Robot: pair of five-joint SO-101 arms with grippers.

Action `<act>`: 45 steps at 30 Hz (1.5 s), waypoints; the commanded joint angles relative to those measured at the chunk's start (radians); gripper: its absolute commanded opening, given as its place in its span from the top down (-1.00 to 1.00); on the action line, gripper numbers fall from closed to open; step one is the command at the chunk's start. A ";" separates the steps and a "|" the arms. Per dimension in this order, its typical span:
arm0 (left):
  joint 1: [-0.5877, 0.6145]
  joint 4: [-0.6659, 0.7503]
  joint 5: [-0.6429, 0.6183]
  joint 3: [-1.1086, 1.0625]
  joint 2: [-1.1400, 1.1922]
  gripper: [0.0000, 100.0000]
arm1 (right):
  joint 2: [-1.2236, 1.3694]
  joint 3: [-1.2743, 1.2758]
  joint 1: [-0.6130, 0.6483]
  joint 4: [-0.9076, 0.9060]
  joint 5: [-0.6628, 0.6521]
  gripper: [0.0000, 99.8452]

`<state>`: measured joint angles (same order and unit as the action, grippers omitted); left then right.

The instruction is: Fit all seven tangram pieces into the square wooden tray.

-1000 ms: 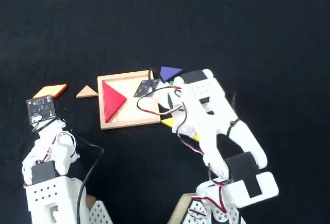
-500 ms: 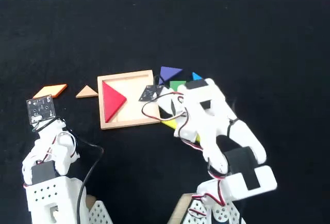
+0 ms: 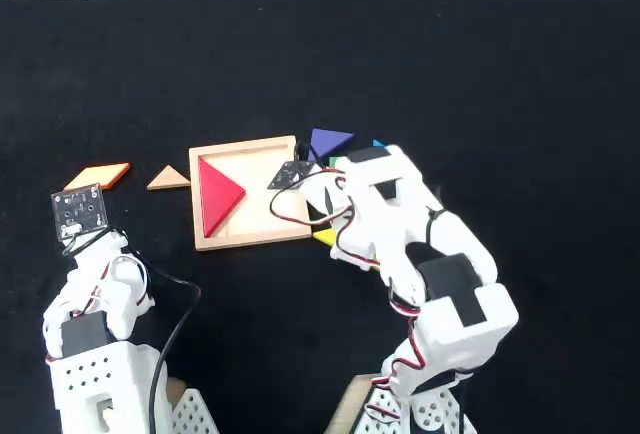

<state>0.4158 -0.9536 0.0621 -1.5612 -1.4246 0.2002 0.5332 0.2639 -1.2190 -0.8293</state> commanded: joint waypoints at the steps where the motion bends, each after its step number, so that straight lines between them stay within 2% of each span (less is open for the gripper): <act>1: 0.001 0.020 -0.003 0.005 -0.008 0.93 | 0.002 -0.051 0.003 -0.002 0.011 0.06; 11: 0.001 0.020 -0.002 0.005 -0.008 0.93 | 0.002 -0.050 0.003 -0.002 0.011 0.06; 16: 0.001 0.020 -0.002 0.005 -0.008 0.93 | 0.002 -0.050 0.003 -0.002 0.011 0.18; 23: 0.001 0.020 -0.002 0.005 -0.008 0.93 | 0.002 -0.048 0.003 -0.002 0.023 0.20; 28: -0.001 0.020 -0.002 0.005 -0.008 0.93 | 0.002 -0.048 0.003 -0.002 0.074 0.50; 30: -0.001 0.020 -0.002 0.005 -0.008 0.93 | 0.002 -0.048 0.003 -0.002 0.072 0.57; 45: -0.001 0.020 -0.002 0.005 -0.008 0.93 | -0.044 -0.077 0.003 -0.044 0.107 0.56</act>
<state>0.4158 -0.9536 0.0621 -1.5612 -1.4246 0.1910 0.4764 0.2562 -1.2098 -0.7403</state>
